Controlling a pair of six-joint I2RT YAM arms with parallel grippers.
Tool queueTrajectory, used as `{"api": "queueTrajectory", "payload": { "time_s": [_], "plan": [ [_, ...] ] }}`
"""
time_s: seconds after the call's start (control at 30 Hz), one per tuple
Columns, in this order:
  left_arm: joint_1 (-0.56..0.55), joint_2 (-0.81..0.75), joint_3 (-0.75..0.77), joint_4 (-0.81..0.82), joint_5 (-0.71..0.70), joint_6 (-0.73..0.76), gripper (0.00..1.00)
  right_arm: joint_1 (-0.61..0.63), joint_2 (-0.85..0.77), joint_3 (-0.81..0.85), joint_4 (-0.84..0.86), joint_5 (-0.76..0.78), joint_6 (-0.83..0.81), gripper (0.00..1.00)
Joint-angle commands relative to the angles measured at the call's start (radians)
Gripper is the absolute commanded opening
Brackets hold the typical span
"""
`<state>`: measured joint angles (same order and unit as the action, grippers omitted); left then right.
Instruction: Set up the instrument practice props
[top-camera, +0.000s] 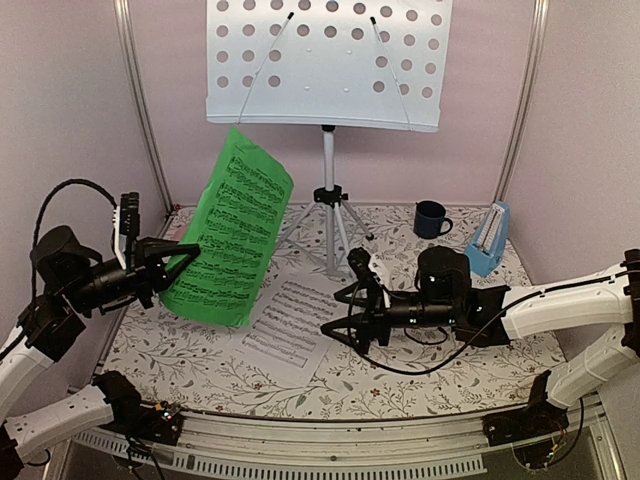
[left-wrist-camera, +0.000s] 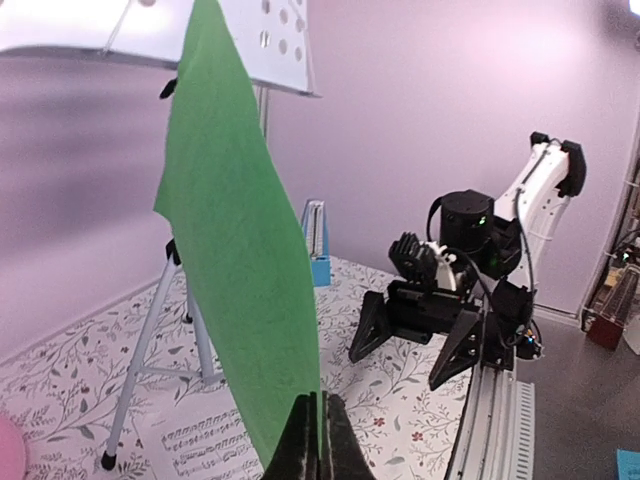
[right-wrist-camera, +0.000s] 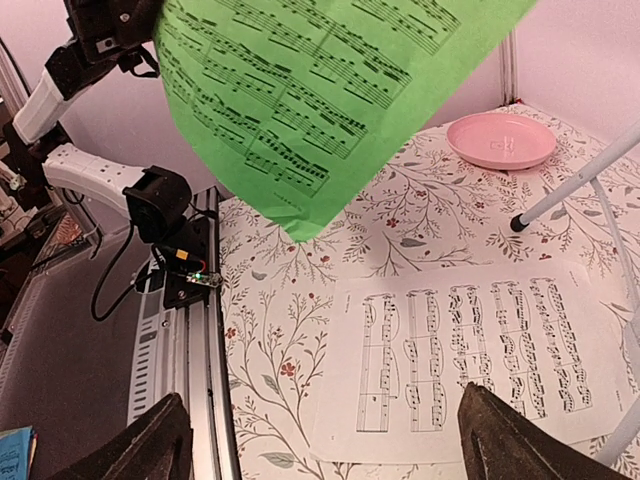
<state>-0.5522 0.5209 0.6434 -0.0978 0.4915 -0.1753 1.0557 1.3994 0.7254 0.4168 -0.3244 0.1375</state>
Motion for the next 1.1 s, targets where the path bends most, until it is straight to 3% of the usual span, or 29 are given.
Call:
{"api": "queueTrajectory", "payload": {
  "time_s": [0.0,0.1,0.27,0.5,0.83,0.93,1.07],
  "plan": [
    [0.003,-0.015,-0.013,0.126,0.122,-0.004,0.00,0.006,-0.028,-0.051,0.205,0.041,0.062,0.96],
    [0.001,0.002,-0.011,0.211,0.213,-0.044,0.00,0.006,-0.022,-0.105,0.388,0.044,0.090,0.99],
    [-0.013,0.026,0.001,0.322,0.280,-0.081,0.00,0.005,0.048,-0.062,0.525,-0.044,0.126,1.00],
    [-0.035,0.076,0.046,0.382,0.360,-0.088,0.00,-0.010,0.153,0.021,0.696,-0.208,0.263,1.00],
    [-0.060,0.113,0.039,0.498,0.380,-0.119,0.00,-0.021,0.259,0.124,0.840,-0.269,0.401,0.94],
    [-0.064,0.121,0.021,0.528,0.356,-0.126,0.00,-0.020,0.265,0.146,0.861,-0.273,0.412,0.85],
    [-0.070,0.129,-0.017,0.592,0.283,-0.165,0.00,-0.020,0.258,0.164,0.864,-0.263,0.420,0.58]
  ]
}}
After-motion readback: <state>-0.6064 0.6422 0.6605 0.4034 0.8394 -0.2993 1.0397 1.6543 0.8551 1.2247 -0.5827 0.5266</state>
